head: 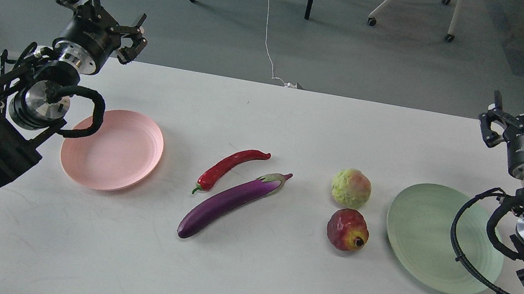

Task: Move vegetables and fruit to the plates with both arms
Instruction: 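Raise the right gripper and move it toward the pale green fruit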

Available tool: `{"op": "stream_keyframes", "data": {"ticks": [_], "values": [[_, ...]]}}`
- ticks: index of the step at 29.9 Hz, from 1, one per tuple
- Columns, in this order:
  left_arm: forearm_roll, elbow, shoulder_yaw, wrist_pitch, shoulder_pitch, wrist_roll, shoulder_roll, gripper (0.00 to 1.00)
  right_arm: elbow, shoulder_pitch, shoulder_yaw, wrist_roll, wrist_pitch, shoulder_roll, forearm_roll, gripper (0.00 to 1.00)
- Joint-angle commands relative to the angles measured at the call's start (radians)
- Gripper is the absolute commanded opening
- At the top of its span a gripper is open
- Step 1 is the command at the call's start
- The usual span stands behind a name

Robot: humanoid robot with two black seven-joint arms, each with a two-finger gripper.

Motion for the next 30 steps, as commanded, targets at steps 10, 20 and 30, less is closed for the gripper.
{"op": "stream_keyframes", "data": {"ticks": [10,20,30], "values": [[0.003,-0.006,0.007,-0.006,0.0,-0.005,0.024,0.98,0.022,0.197,-0.229,-0.005,0.0,-0.109,-0.018,0.99],[0.003,-0.013,0.004,-0.063,-0.003,0.006,0.062,0.98,0.013,0.702,-0.986,-0.002,0.0,-0.101,-0.068,0.99],[0.003,-0.016,0.002,-0.062,-0.003,0.001,0.074,0.98,0.22,1.0,-1.522,0.0,0.0,0.075,-0.455,0.99]]}}
